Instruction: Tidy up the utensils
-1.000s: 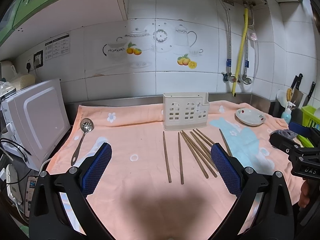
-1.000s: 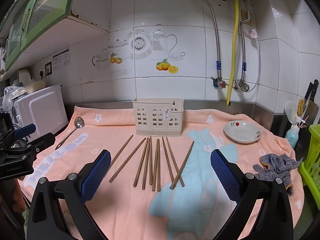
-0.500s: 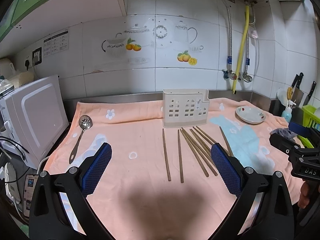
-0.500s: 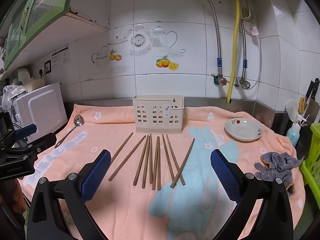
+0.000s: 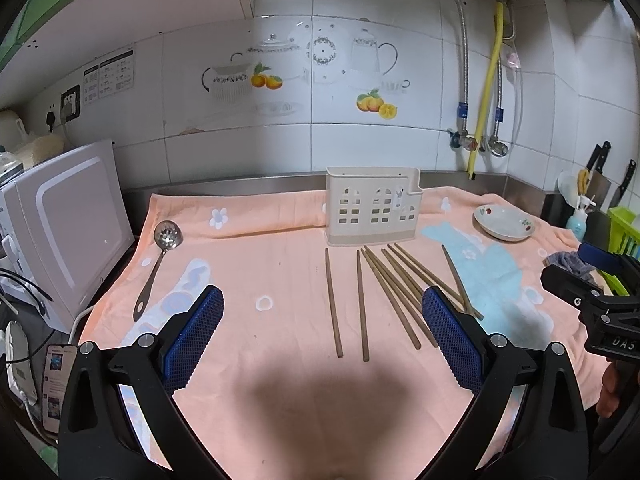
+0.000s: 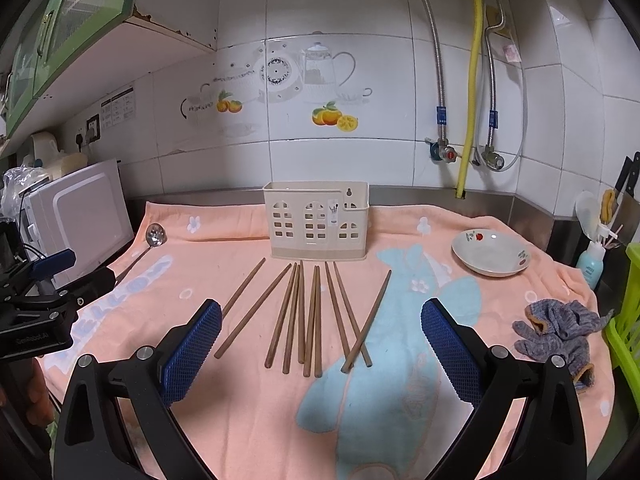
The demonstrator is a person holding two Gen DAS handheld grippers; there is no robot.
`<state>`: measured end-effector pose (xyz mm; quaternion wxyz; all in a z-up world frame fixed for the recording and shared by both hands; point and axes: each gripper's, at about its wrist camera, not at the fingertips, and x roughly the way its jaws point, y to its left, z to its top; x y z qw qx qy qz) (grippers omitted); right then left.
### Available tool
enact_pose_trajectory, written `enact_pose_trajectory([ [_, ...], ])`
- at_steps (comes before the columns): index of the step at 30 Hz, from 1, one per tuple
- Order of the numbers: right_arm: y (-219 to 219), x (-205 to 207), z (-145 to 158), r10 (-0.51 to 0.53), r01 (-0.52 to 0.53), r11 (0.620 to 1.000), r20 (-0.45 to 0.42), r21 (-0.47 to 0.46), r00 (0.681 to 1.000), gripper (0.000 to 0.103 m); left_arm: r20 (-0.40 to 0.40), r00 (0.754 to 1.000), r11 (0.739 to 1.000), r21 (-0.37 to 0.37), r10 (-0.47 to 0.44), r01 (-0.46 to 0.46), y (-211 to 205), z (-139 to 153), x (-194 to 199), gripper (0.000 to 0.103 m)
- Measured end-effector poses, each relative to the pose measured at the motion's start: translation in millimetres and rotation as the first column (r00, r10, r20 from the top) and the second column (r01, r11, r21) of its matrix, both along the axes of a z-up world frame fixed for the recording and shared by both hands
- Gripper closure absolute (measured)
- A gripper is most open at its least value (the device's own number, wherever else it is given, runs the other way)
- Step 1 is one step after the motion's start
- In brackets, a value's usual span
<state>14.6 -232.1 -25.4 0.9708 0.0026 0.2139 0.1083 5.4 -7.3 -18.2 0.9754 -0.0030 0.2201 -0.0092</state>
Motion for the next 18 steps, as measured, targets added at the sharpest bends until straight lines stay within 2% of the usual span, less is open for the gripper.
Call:
enact_pose_trajectory([
  [18,2,19,-12,0.005,-0.005,1.0,-0.053,-0.004,0.999,0.006,-0.061,0.998,1.0,-0.005,0.0,-0.001,2,-12,19,0.005],
])
